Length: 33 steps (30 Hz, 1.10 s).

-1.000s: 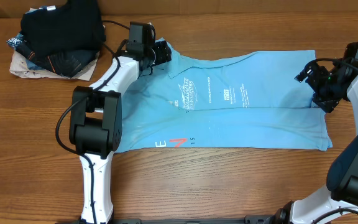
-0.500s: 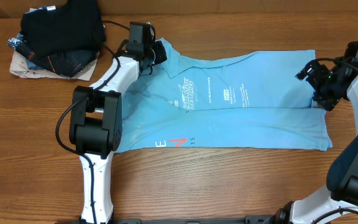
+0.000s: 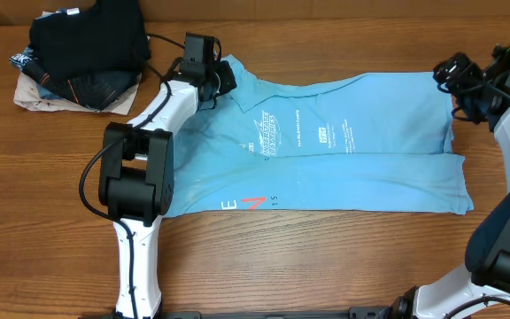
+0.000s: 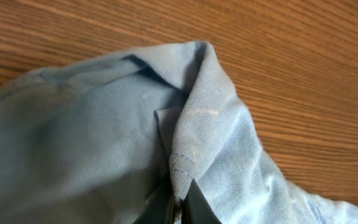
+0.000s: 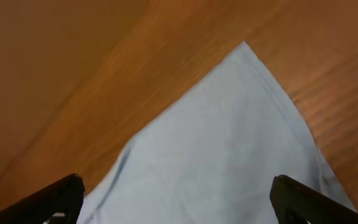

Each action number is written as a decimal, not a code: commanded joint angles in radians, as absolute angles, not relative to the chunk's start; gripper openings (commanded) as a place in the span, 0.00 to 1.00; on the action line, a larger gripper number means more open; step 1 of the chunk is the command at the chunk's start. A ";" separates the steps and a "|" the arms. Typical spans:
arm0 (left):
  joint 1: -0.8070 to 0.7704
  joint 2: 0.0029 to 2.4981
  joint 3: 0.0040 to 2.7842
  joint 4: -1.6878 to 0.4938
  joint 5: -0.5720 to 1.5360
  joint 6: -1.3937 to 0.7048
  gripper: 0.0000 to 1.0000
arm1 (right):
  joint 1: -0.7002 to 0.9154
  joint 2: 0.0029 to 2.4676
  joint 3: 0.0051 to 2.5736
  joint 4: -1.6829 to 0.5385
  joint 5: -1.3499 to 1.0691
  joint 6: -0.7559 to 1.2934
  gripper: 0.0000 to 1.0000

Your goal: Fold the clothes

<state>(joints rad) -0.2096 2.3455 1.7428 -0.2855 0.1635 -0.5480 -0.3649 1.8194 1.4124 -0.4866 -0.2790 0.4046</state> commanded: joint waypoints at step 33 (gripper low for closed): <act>-0.223 2.357 1.763 -0.386 0.162 -0.554 0.04 | -0.323 2.335 1.988 -0.696 0.009 0.119 0.99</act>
<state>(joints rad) -0.2100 2.3455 1.7477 -0.3744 0.1642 -0.5480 -0.3332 2.2833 1.9038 -0.6643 -0.0505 0.1490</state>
